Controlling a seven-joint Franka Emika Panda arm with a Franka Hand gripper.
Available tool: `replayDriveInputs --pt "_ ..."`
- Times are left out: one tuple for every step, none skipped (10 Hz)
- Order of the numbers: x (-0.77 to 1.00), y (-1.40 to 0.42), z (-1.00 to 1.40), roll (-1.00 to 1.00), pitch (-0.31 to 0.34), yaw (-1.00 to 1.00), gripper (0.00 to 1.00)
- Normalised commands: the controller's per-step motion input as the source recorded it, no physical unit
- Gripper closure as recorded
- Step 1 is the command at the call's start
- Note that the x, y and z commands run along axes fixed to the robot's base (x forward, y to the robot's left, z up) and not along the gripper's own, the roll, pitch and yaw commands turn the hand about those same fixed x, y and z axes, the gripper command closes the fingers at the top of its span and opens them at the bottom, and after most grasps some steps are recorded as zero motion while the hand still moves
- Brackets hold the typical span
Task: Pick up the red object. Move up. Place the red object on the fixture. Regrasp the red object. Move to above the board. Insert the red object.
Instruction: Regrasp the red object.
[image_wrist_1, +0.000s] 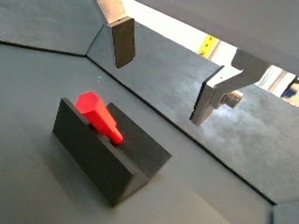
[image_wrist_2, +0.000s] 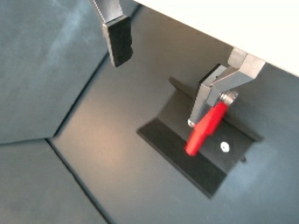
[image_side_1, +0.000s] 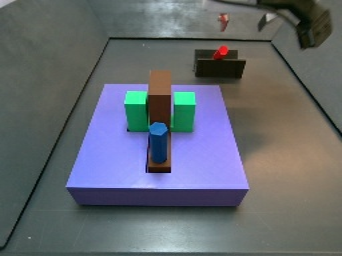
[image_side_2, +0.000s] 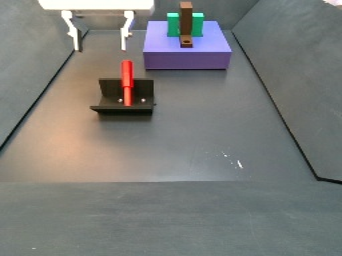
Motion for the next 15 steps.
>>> replayDriveInputs --pt "-0.37 -0.01 -0.4 0.24 0.0 -0.01 0.0" --pt "-0.33 -0.01 -0.34 0.07 0.0 0.0 0.0" --pt "-0.29 0.0 -0.25 0.0 0.0 0.0 0.0" --pt "-0.24 0.0 -0.17 -0.03 0.0 0.0 0.0" --pt "-0.25 0.0 -0.19 0.0 0.0 0.0 0.0" --pt "-0.25 0.0 -0.22 0.0 0.0 0.0 0.0" --pt "-0.18 -0.03 -0.2 -0.07 -0.011 0.0 0.0" --pt "-0.13 0.0 -0.17 -0.15 -0.014 0.0 0.0" --pt "-0.13 0.09 -0.06 -0.42 -0.089 0.0 0.0" --pt "-0.21 0.06 0.0 -0.43 -0.251 0.0 0.0" --pt "-0.03 0.02 0.0 -0.36 -0.197 0.0 0.0" --pt "0.0 0.0 0.0 -0.16 -0.223 0.07 0.0" --pt "0.0 0.0 0.0 0.0 -0.26 0.13 0.0" --pt "0.09 -0.02 -0.01 0.14 -0.183 0.14 0.0" --pt "0.13 -0.09 -0.03 0.53 -0.06 0.11 0.0"
